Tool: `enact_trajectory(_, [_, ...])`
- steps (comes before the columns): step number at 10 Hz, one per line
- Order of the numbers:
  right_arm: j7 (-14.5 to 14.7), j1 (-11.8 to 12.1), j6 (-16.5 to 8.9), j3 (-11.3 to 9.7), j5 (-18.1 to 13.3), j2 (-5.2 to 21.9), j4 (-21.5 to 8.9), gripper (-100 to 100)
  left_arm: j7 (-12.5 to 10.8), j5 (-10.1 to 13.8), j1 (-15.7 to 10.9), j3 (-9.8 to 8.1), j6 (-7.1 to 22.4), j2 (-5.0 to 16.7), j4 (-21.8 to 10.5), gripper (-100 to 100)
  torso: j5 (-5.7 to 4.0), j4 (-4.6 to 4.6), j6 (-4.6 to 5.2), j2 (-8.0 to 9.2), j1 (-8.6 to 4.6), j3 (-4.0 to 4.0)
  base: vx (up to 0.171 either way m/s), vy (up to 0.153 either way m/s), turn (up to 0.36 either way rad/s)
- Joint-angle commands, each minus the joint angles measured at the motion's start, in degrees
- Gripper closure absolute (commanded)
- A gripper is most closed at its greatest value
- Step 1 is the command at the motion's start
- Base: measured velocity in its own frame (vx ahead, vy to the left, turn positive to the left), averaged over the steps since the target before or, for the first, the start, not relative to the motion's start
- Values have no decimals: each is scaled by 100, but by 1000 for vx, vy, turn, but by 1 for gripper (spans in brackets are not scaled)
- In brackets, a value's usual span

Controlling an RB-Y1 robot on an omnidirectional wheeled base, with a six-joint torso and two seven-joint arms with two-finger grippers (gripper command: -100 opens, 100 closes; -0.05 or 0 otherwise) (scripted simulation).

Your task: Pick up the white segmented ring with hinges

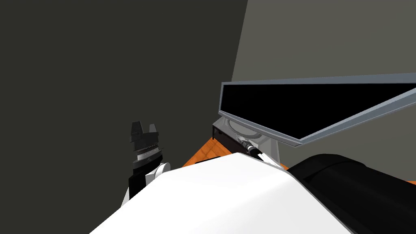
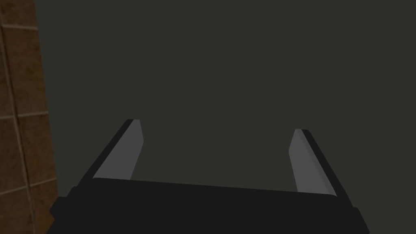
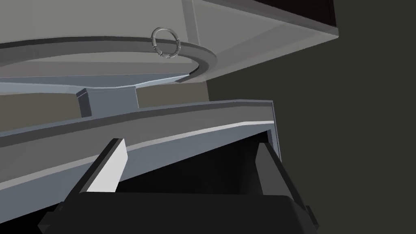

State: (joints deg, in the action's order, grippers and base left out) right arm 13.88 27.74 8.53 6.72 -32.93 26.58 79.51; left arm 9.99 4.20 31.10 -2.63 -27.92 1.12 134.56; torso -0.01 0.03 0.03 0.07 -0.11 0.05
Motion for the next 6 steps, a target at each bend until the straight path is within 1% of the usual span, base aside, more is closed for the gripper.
enact_trajectory(1, [34, -32, -89, 43, -102, 80, -252, -100, 0, 0, 0, 0, 0, 0, 0, 0, 0, 0, 0, 0, 0, 0, 6, 24, 168])
enact_trajectory(2, [34, -32, -89, 43, -102, 80, -252, -100, 0, 0, 1, -1, 0, 0, 0, 0, 0, 0, 5, 1, -2, 0, 1, 11, -38])
enact_trajectory(3, [129, -38, -275, 117, -342, 160, -453, -100, 0, 0, 1, -1, 0, 0, 0, 0, -1, 0, 7, 3, -6, 1, 4, 28, 345])
enact_trajectory(4, [129, -38, -275, 117, -342, 160, -578, -100, 0, 0, 0, 0, 0, 0, 0, 0, 0, 1, -2, 2, -3, 1, 11, 22, 192])
enact_trajectory(5, [129, -38, -275, 117, -342, 160, -578, -100, 0, 0, 1, -1, 0, 0, 0, 0, 0, 0, 5, 0, -3, 0, 7, 10, -45])
enact_trajectory(6, [224, -43, -459, 193, -581, 244, -792, -100, 0, 0, 2, -1, 0, 0, 0, 0, -1, 0, 7, 1, -7, 0, 8, 31, 310])
